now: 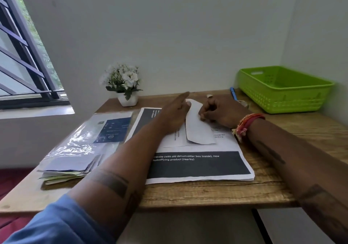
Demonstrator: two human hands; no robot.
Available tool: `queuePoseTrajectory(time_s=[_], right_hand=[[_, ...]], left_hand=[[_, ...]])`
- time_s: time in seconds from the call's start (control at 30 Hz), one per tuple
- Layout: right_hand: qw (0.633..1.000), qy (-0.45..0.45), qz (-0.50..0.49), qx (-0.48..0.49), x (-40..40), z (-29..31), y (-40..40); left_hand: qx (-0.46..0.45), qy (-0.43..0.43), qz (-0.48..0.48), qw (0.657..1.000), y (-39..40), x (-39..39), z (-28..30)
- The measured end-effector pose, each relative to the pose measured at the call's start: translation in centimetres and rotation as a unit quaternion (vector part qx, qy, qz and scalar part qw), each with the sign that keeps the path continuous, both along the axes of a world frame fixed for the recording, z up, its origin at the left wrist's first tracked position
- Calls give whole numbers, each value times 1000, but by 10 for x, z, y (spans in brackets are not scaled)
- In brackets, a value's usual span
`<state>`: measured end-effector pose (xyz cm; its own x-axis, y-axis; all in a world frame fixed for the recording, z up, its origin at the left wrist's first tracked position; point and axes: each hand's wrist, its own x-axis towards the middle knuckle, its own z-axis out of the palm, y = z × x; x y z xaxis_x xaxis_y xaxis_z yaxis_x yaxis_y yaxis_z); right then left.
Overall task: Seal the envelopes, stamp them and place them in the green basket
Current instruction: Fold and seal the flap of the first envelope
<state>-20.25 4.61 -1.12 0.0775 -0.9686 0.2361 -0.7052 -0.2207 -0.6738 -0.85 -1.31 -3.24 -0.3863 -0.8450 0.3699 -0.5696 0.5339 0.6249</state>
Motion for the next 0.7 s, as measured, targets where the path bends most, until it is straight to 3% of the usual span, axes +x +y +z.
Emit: queuePoseTrajectory(time_s=[0.13,0.23,0.7], right_hand=[[1000,-11,-23,-10,0,-1,-2],[998,20,-58,-21,-2,-1,-2],[985,163,-41,48,-5,7,-5]], left_hand=[[-26,-121,-26,992,-2,-1,-5],[-34,-165,-48,985,-4,-1,-8],[-34,-179,-46,982,4,-4,-5]])
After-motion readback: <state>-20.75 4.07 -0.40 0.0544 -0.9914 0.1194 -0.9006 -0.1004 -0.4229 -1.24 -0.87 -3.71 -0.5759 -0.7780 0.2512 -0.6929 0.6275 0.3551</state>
